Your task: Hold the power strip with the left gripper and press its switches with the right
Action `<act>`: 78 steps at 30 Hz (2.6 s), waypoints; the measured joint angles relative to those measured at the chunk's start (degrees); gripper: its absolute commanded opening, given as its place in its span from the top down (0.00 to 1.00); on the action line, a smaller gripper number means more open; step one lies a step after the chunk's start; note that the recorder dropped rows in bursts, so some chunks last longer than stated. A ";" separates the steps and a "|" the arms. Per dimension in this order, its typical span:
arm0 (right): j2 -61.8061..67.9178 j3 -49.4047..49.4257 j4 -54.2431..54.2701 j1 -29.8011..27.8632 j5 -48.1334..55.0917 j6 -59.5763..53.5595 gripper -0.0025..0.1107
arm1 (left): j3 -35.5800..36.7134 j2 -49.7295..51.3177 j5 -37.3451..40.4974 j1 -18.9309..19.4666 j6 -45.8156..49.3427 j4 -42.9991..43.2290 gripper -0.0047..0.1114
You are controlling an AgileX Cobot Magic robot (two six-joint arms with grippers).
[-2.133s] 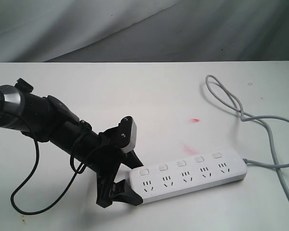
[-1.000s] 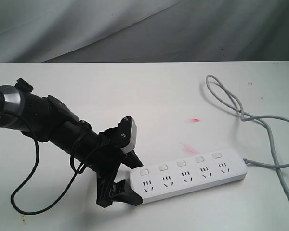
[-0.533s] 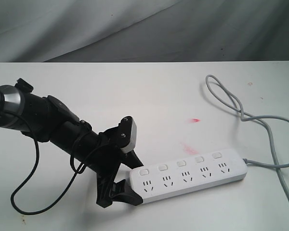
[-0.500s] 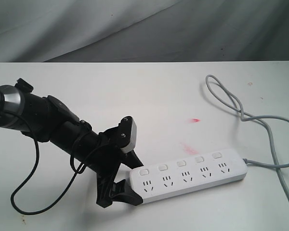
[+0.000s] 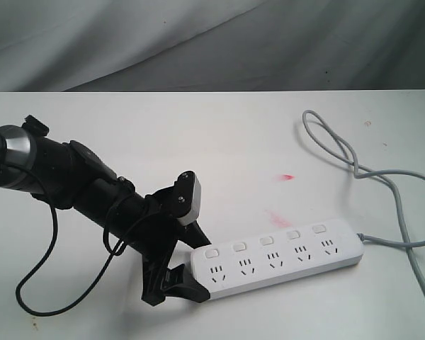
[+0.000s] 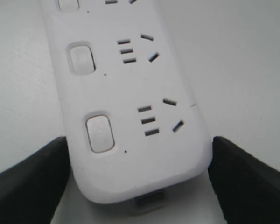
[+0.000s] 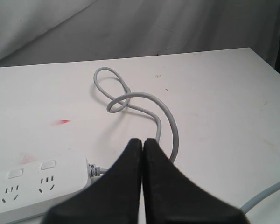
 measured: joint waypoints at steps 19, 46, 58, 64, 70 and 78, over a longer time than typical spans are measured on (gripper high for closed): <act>0.00 0.00 0.00 0.00 0.00 0.00 0.98 | 0.00 0.00 -0.66 0.00 0.85 1.56 0.06; 0.00 0.00 0.00 0.00 0.00 0.00 0.98 | 0.11 -51.95 -17.80 0.00 -6.45 3.29 0.83; 0.00 0.00 0.00 0.00 0.00 0.00 0.98 | 0.11 -69.46 -22.92 0.00 -48.94 13.45 0.95; 0.00 0.00 0.00 0.00 0.00 0.00 0.98 | 0.11 -75.99 -23.83 0.00 -71.76 13.72 0.95; 0.00 0.00 0.10 0.00 0.00 0.00 0.98 | 0.11 -82.52 -26.33 0.00 -86.26 13.02 0.95; 0.00 0.00 0.10 0.00 0.00 0.00 0.98 | 0.11 -86.29 -27.82 0.00 -101.64 15.20 0.95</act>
